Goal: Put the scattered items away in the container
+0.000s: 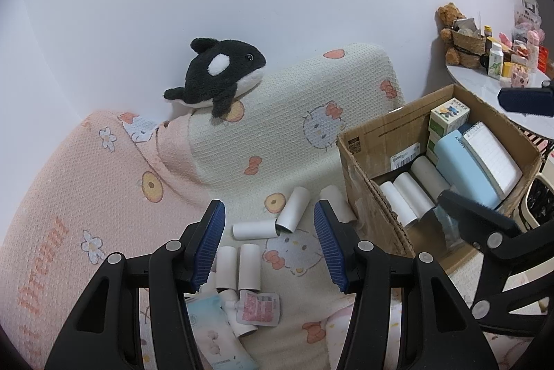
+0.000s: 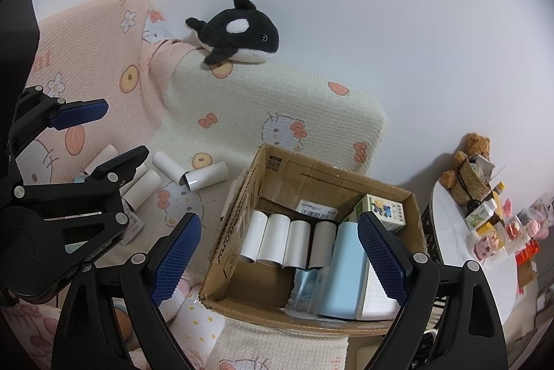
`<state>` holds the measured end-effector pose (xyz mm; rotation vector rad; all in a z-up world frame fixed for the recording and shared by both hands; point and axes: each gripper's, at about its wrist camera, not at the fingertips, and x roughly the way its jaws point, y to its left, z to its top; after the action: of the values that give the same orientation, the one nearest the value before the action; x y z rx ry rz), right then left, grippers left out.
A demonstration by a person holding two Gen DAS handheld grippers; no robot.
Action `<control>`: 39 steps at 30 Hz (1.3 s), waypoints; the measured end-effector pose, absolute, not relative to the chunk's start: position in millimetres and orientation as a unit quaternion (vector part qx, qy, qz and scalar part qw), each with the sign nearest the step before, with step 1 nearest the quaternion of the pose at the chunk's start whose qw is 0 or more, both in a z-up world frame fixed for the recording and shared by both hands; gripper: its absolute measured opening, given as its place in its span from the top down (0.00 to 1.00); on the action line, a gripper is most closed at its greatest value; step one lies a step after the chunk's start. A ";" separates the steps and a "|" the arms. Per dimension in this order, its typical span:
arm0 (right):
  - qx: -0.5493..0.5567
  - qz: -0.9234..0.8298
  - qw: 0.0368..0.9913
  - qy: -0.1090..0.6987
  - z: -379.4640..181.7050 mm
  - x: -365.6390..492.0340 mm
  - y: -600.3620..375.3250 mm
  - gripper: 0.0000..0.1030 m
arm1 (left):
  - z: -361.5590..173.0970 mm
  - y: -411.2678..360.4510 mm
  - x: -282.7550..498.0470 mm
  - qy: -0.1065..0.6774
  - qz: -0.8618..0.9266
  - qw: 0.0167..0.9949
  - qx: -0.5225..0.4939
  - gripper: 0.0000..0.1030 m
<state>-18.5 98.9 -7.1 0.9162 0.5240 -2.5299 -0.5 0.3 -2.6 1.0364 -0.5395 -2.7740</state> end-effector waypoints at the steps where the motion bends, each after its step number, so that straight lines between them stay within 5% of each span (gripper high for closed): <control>1: 0.327 -0.905 0.198 0.188 -7.0 -15.6 98.0 0.12 | -3.4 0.7 -1.4 -0.180 -0.919 0.067 0.345 0.44; 39: 0.300 -0.913 0.226 0.158 1.8 -12.5 98.4 0.12 | -4.8 -5.9 0.3 -0.173 -0.921 0.056 0.344 0.44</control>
<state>-12.5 98.4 1.8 0.8269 0.4345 -2.5174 0.3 -5.9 -4.8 1.0452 -0.5257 -2.7955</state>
